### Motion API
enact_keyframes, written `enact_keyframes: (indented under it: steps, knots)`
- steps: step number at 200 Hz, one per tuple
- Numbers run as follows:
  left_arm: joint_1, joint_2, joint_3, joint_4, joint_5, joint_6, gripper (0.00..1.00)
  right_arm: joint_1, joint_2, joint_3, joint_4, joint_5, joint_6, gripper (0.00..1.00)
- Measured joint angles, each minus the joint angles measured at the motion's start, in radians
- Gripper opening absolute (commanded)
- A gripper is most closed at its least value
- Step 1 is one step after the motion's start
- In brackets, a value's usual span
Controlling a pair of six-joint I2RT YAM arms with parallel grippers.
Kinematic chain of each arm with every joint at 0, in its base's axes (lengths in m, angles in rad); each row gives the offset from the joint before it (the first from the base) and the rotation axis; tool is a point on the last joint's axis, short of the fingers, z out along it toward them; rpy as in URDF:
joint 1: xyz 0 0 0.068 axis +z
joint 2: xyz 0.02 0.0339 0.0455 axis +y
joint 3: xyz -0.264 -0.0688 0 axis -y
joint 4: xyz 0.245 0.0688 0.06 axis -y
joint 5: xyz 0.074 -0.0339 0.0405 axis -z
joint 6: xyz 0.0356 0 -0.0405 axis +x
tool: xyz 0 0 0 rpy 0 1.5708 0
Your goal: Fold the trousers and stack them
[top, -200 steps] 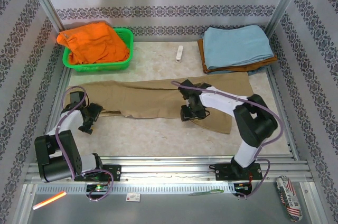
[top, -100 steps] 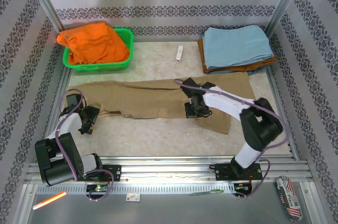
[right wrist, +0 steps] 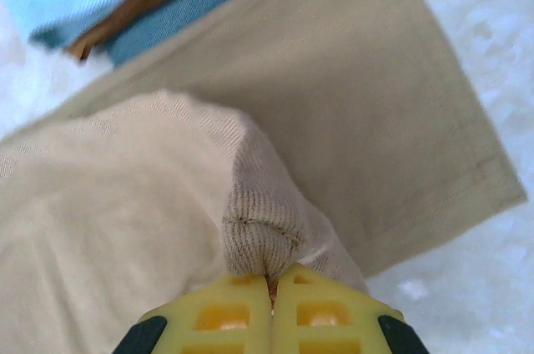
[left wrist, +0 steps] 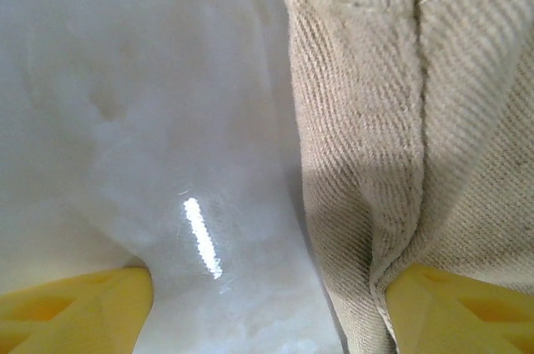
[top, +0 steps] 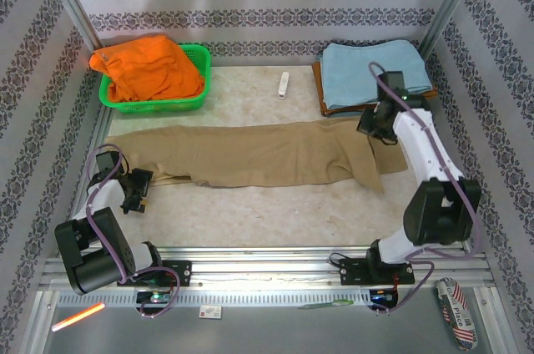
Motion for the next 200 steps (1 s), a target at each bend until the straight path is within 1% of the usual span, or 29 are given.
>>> enact_keyframes:
  steps: [30, 88, 90, 95, 101, 113, 115, 135, 143, 157, 171, 189, 200]
  knots:
    - [0.002, -0.002, -0.001, 0.002, 0.000, -0.007, 0.76, -0.057, 0.124, 0.105, -0.008, 0.002, -0.026, 0.00]
    - [0.006, 0.009, -0.006, 0.012, 0.005, -0.029, 0.76, -0.154, 0.261, 0.266, -0.029, -0.005, -0.047, 0.00]
    - [0.006, 0.011, -0.006, 0.012, 0.005, -0.030, 0.76, -0.156, 0.267, 0.271, -0.028, -0.006, -0.047, 0.01]
    - [0.007, 0.014, -0.006, 0.012, 0.005, -0.030, 0.77, -0.159, 0.282, 0.285, -0.030, -0.010, -0.047, 0.09]
    - [0.008, 0.015, -0.006, 0.013, 0.007, -0.031, 0.77, -0.164, 0.301, 0.298, -0.030, -0.010, -0.047, 0.16]
    - [0.012, 0.021, -0.002, 0.012, 0.012, -0.033, 0.78, -0.167, 0.342, 0.318, -0.029, -0.010, -0.039, 0.39]
    - [0.013, 0.021, -0.002, 0.012, 0.013, -0.034, 0.78, -0.167, 0.348, 0.320, -0.029, -0.009, -0.044, 0.41]
    - [0.013, 0.023, 0.002, 0.012, 0.020, -0.033, 0.81, -0.166, 0.401, 0.334, -0.028, -0.005, -0.039, 0.45]
    - [0.013, 0.019, 0.002, 0.012, 0.023, -0.033, 0.82, -0.164, 0.407, 0.334, -0.032, -0.005, -0.038, 0.48]
    - [0.013, -0.002, 0.002, 0.012, 0.027, -0.033, 0.83, -0.160, 0.400, 0.333, -0.037, 0.000, -0.032, 0.50]
    - [0.003, -0.027, 0.002, 0.014, 0.021, -0.026, 0.84, -0.149, 0.350, 0.293, -0.011, 0.006, -0.018, 0.51]
    - [-0.031, -0.080, 0.005, 0.019, -0.020, -0.005, 0.85, -0.097, 0.208, 0.154, 0.043, 0.005, 0.011, 0.51]
    - [-0.072, -0.124, 0.016, 0.018, -0.044, 0.006, 0.86, -0.027, 0.092, 0.035, 0.090, -0.011, 0.039, 0.50]
